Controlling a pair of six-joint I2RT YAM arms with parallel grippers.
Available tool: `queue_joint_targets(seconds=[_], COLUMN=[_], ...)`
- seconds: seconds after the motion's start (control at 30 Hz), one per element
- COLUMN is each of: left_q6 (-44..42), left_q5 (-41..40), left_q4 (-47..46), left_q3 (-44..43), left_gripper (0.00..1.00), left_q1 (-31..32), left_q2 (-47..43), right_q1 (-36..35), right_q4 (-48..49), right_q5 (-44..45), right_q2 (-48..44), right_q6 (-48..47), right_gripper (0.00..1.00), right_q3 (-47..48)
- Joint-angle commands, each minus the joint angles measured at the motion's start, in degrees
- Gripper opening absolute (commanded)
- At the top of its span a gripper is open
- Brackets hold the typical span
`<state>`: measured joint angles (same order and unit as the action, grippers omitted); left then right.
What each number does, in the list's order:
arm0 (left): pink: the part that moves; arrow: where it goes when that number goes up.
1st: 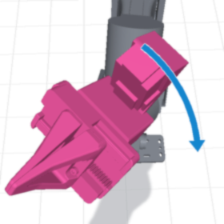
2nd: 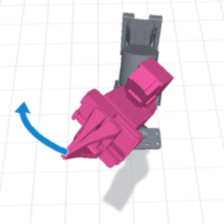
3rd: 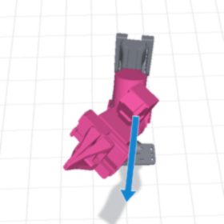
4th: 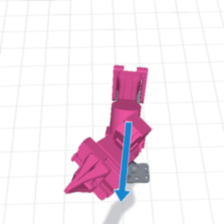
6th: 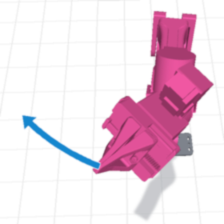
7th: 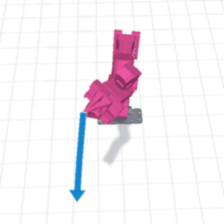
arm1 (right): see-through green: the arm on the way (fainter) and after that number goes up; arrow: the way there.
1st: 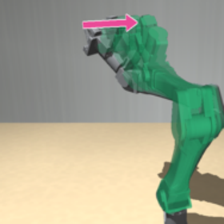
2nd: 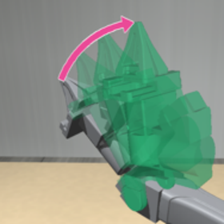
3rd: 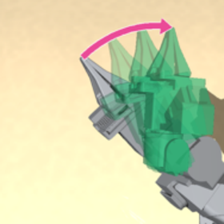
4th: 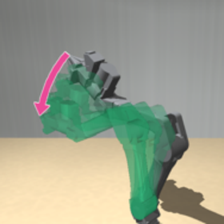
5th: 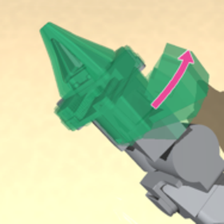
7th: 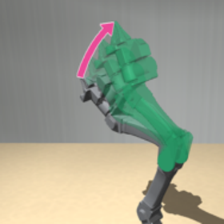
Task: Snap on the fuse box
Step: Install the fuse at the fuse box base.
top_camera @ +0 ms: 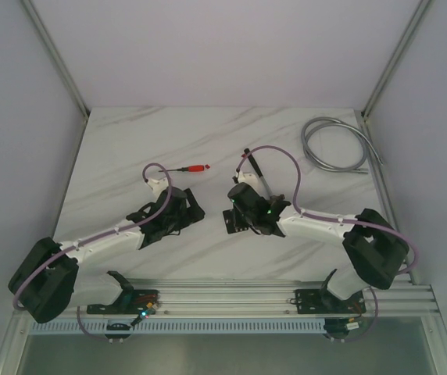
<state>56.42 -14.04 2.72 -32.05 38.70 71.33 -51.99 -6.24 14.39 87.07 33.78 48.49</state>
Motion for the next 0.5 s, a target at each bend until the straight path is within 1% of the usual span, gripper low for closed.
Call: queue_joint_targets(seconds=[0.0, 0.47], left_q6=[-0.78, -0.72], left_q5=[-1.21, -1.36], left_q4=[1.18, 1.21], left_q3=[0.68, 0.68], left_gripper=[0.99, 1.0], left_q1=[-0.33, -0.45], left_q2=[-1.06, -0.75], right_q1=[-0.39, -0.37], right_q4=[1.46, 2.29], right_q5=[0.43, -0.58], right_q2=[0.82, 3.0], right_q6=[-0.89, -1.53], right_gripper=[0.0, 0.0], right_q3=[0.64, 0.56])
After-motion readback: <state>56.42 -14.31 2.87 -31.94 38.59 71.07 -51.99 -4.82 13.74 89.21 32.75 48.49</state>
